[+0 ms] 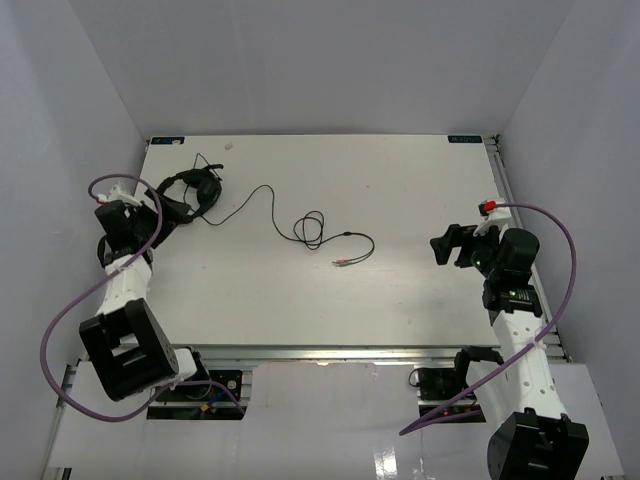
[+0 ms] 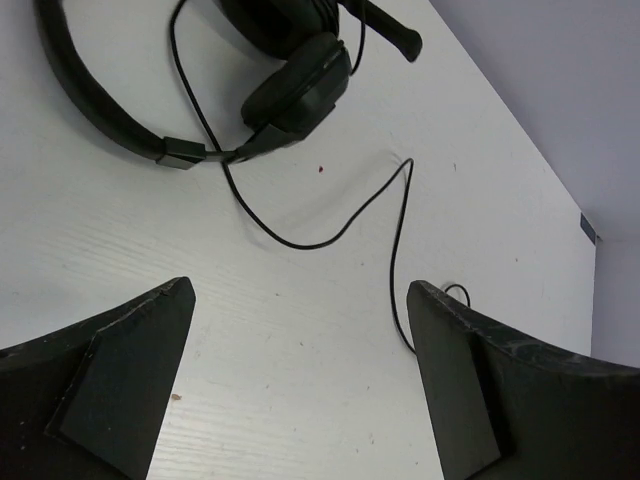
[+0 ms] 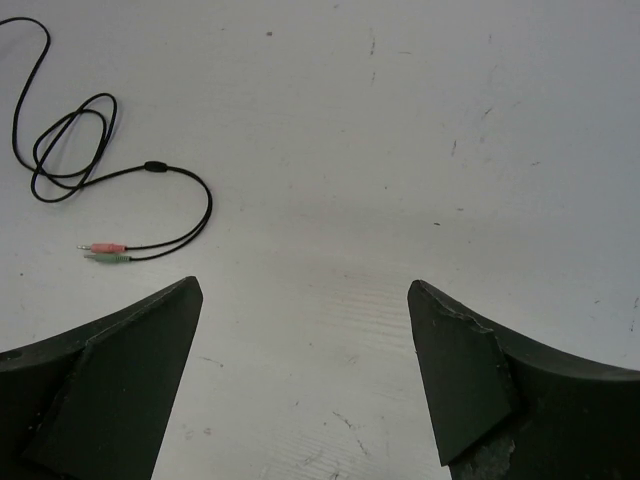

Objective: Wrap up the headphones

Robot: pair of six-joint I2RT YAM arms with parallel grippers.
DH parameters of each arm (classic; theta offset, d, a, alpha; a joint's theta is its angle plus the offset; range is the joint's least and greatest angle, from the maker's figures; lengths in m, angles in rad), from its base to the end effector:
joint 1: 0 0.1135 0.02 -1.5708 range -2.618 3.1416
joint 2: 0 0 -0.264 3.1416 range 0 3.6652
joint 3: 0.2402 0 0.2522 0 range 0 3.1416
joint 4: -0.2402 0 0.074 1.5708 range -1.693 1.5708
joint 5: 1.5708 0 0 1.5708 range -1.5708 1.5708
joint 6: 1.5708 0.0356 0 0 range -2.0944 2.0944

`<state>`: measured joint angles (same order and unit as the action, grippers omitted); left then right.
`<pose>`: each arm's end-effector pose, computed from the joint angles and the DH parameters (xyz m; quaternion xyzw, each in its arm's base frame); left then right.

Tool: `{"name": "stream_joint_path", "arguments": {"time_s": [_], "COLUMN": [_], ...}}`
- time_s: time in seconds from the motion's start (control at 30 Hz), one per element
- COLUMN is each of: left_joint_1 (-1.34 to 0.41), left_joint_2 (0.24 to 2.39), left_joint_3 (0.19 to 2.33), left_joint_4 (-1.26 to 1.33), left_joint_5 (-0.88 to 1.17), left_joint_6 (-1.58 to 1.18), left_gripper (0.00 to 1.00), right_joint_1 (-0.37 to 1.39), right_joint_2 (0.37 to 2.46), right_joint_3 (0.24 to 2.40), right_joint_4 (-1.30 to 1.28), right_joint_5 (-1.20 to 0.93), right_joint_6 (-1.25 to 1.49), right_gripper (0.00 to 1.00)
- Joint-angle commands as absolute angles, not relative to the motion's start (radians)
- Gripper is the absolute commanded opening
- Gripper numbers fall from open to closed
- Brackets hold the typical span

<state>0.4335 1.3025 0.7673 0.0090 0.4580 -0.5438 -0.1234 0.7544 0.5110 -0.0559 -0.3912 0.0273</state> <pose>0.2634 0.1046 0.2415 -0.2962 0.7984 -0.2232 0.4743 0.1823 -0.0089 0.2620 -0.0557 0.7957 0.1282 0.5893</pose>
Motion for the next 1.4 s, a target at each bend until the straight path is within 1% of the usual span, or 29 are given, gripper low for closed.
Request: {"name": "stream_joint_path", "arguments": {"time_s": [0.0,0.07,0.13,0.17,0.27,0.33,0.57,0.67,0.73,0.8,0.9,0.97,1.1,1.2,1.27,1.3,1.37], "left_joint_1": [0.433,0.433,0.433,0.433,0.433,0.433,0.433,0.433,0.433,0.434,0.431,0.427,0.412,0.391,0.380,0.371,0.360], "left_joint_2": [1.302,1.310,1.304,1.302,1.318,1.330,1.344,1.383,1.448,1.533,1.656,1.712,1.823,1.930,2.024,2.049,2.106], "left_joint_3": [0.694,0.691,0.676,0.671,0.660,0.656,0.650,0.682,0.759,0.873,1.065,1.191,1.342,1.494,1.631,1.665,1.742], "left_joint_4": [0.154,0.160,0.185,0.202,0.231,0.241,0.255,0.226,0.113,-0.116,-0.310,-0.370,-0.460,-0.553,-0.657,-0.682,-0.732], "left_joint_5": [0.569,0.590,0.608,0.615,0.642,0.658,0.660,0.613,0.475,0.244,0.077,0.059,0.065,-0.002,-0.087,-0.117,-0.135], "left_joint_6": [-0.535,-0.531,-0.531,-0.532,-0.532,-0.532,-0.529,-0.522,-0.523,-0.533,-0.563,-0.578,-0.584,-0.578,-0.581,-0.581,-0.579], "left_gripper": [0.98,0.98,0.98,0.98,0.98,0.98,0.98,0.98,0.98,0.98,0.98,0.98,0.98,0.96,0.93,0.88,0.83], "right_joint_1": [-0.127,-0.129,-0.130,-0.130,-0.130,-0.130,-0.130,-0.130,-0.130,-0.130,-0.129,-0.129,-0.123,-0.115,-0.114,-0.112,-0.109], "right_joint_2": [0.744,0.743,0.731,0.726,0.707,0.706,0.704,0.707,0.709,0.708,0.704,0.708,0.721,0.722,0.721,0.721,0.722], "right_joint_3": [0.550,0.538,0.530,0.531,0.533,0.529,0.526,0.525,0.525,0.526,0.528,0.532,0.540,0.543,0.546,0.547,0.549], "right_joint_4": [-0.019,-0.031,-0.138,-0.183,-0.243,-0.259,-0.256,-0.255,-0.253,-0.252,-0.250,-0.250,-0.250,-0.253,-0.253,-0.252,-0.252], "right_joint_5": [-0.367,-0.496,-0.658,-0.776,-0.925,-0.962,-0.954,-0.950,-0.946,-0.943,-0.937,-0.937,-0.926,-0.912,-0.901,-0.895,-0.886], "right_joint_6": [0.065,-0.098,-0.325,-0.475,-0.535,-0.560,-0.572,-0.572,-0.571,-0.564,-0.557,-0.555,-0.549,-0.548,-0.546,-0.546,-0.545], "right_gripper": [0.90,0.90,0.90,0.90,0.90,0.90,0.90,0.90,0.90,0.90,0.90,0.90,0.90,0.90,0.90,0.90,0.90]}}
